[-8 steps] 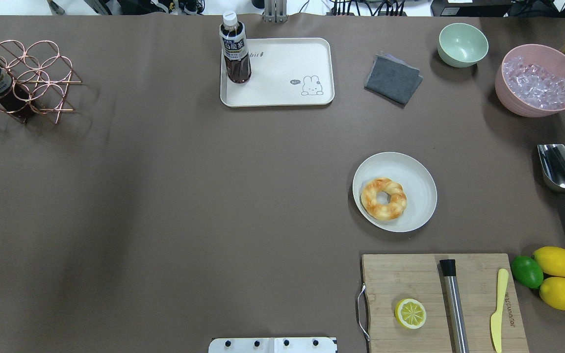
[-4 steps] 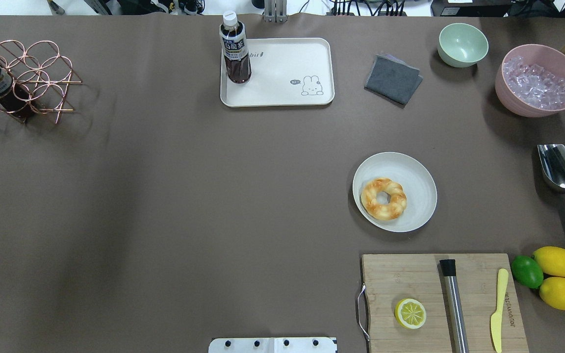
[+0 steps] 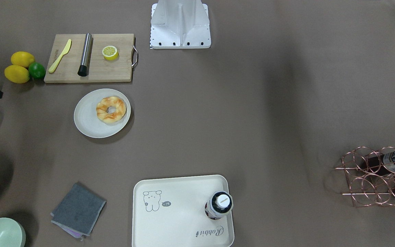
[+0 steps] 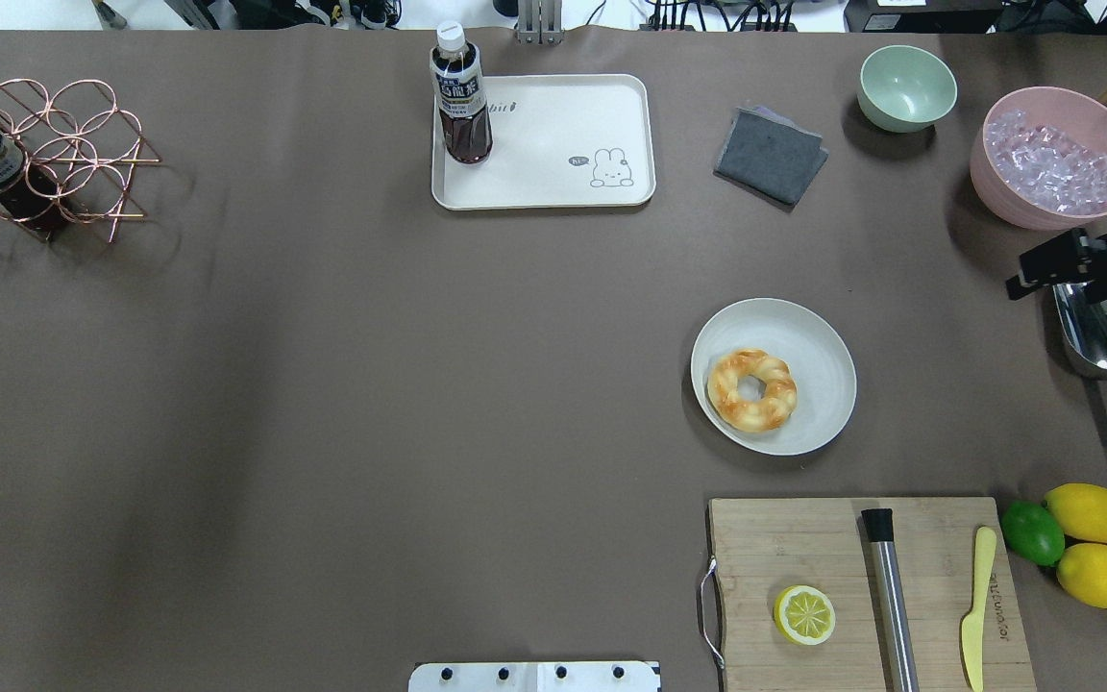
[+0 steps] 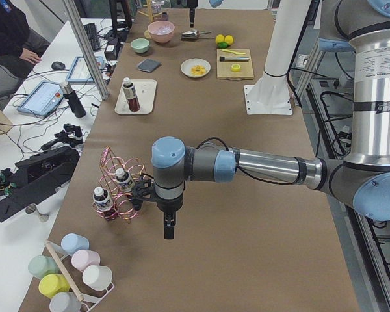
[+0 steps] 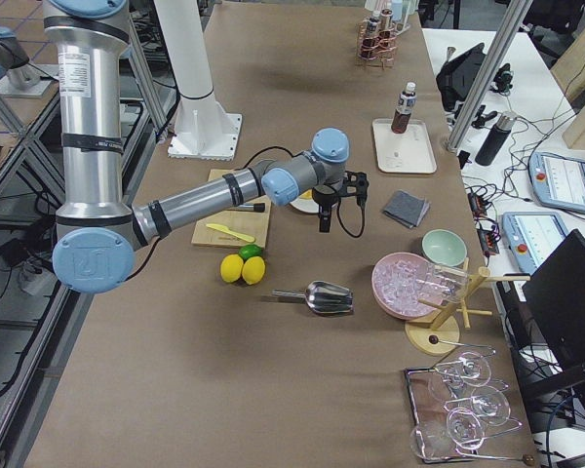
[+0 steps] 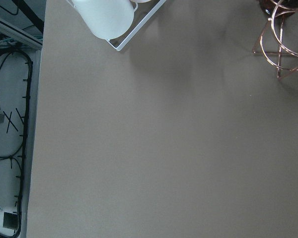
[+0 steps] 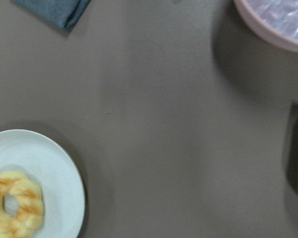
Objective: Place donut on tray
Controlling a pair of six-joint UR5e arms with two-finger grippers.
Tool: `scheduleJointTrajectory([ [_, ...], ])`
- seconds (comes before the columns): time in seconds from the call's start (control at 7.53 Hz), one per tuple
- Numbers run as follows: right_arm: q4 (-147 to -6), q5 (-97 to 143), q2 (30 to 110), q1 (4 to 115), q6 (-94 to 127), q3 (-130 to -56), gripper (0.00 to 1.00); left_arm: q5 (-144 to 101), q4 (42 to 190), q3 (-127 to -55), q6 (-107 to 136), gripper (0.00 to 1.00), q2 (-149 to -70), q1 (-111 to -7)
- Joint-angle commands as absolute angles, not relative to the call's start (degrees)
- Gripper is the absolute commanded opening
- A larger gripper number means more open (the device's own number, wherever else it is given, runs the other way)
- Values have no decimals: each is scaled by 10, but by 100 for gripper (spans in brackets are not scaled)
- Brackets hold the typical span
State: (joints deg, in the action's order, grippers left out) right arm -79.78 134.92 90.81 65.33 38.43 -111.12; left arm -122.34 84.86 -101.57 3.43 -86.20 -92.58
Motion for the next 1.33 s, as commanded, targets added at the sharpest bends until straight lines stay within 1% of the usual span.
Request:
scheduleJointTrajectory([
  [0.0, -701, 1293, 897, 533, 574, -1101, 100, -1223, 848, -1013, 34, 98, -861, -926],
  [0.13, -700, 1239, 894, 486, 591, -1097, 100, -1223, 849, -1011, 34, 98, -861, -926],
  [0.4, -652, 1224, 882, 464, 596, -1057, 100, -1223, 848, -1011, 34, 98, -861, -926],
  [0.66, -642, 1223, 839, 448, 656, -1022, 100, -1223, 848, -1011, 34, 98, -860, -926],
  [1.2, -642, 1210, 832, 433, 664, -1013, 100, -1223, 848, -1008, 34, 98, -860, -927],
])
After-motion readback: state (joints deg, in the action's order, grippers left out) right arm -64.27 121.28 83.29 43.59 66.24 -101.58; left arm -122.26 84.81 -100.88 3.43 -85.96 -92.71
